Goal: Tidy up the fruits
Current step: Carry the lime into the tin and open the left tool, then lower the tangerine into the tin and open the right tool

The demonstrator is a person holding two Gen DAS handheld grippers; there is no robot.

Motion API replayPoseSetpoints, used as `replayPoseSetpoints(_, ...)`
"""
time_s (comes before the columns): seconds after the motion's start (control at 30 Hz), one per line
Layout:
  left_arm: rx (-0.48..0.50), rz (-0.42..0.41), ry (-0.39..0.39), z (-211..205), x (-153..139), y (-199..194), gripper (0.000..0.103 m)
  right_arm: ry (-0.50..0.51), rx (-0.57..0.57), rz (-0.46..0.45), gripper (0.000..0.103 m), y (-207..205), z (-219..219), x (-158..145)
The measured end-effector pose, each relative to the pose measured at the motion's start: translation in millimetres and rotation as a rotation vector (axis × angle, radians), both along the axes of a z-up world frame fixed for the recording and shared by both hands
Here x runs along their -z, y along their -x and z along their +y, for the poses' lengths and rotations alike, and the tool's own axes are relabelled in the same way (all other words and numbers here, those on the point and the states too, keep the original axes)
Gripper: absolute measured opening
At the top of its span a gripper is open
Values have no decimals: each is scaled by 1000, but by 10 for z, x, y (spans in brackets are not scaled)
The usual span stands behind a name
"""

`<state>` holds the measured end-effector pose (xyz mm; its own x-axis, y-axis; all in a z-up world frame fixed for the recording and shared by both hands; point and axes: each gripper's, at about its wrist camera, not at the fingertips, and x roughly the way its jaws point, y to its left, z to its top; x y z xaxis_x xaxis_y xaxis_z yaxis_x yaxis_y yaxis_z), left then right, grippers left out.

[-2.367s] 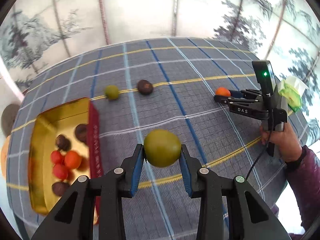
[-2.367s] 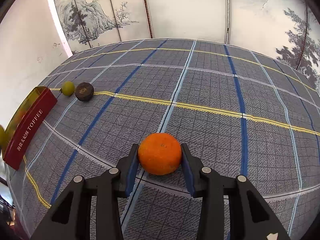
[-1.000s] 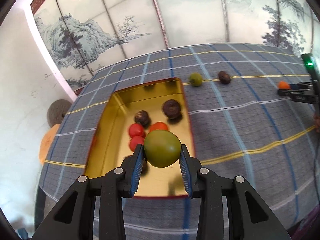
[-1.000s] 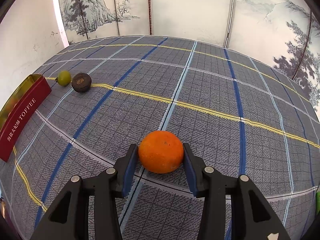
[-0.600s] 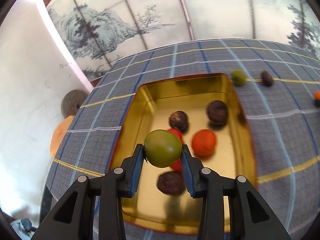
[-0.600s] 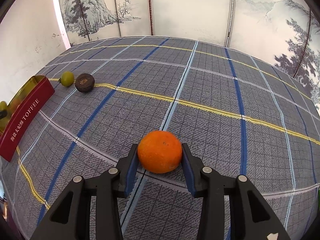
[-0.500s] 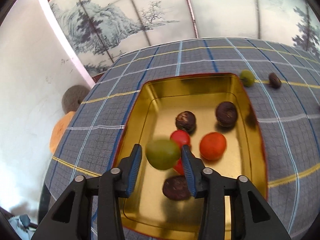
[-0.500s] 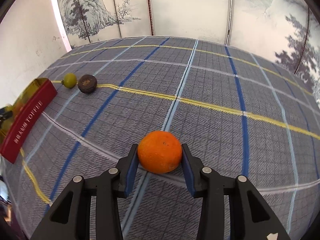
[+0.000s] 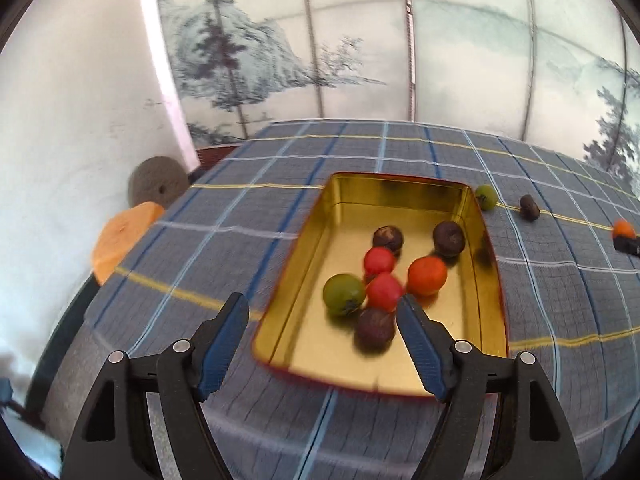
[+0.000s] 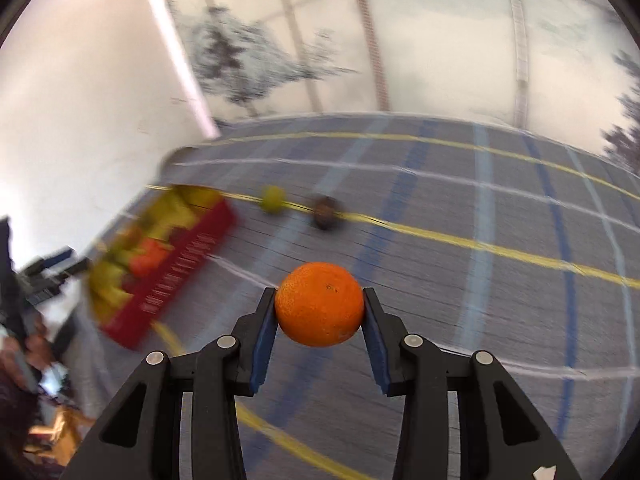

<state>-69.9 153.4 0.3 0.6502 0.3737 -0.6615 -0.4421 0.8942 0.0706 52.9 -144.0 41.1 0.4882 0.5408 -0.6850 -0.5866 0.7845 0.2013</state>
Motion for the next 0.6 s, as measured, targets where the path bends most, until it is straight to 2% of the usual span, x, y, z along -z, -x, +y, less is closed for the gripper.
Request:
replayPoseSetpoints(0.07, 16, 10, 44, -21, 30, 127, 77, -26, -67, -5, 39, 72, 272, -106)
replayPoseSetpoints(0.17, 21, 41, 55, -67, 97, 246, 78, -48, -186, 3, 39, 186, 776, -195)
replayPoseSetpoints(0.27, 15, 37, 43, -124, 89, 348, 90, -47, -295, 18, 39, 307, 1271, -192)
replayPoseSetpoints(0.3, 9, 24, 32, -140, 69, 392, 96, -36, -331, 20, 39, 345, 1446, -172)
replayPoseSetpoints(0.4, 17, -42, 5, -174, -52, 528, 103, 0, -389, 30, 39, 425, 1781, -63)
replayPoseSetpoints(0.6, 28, -65, 61, -128, -173, 575, 103, 90, -454, 50, 39, 479, 2264, 232)
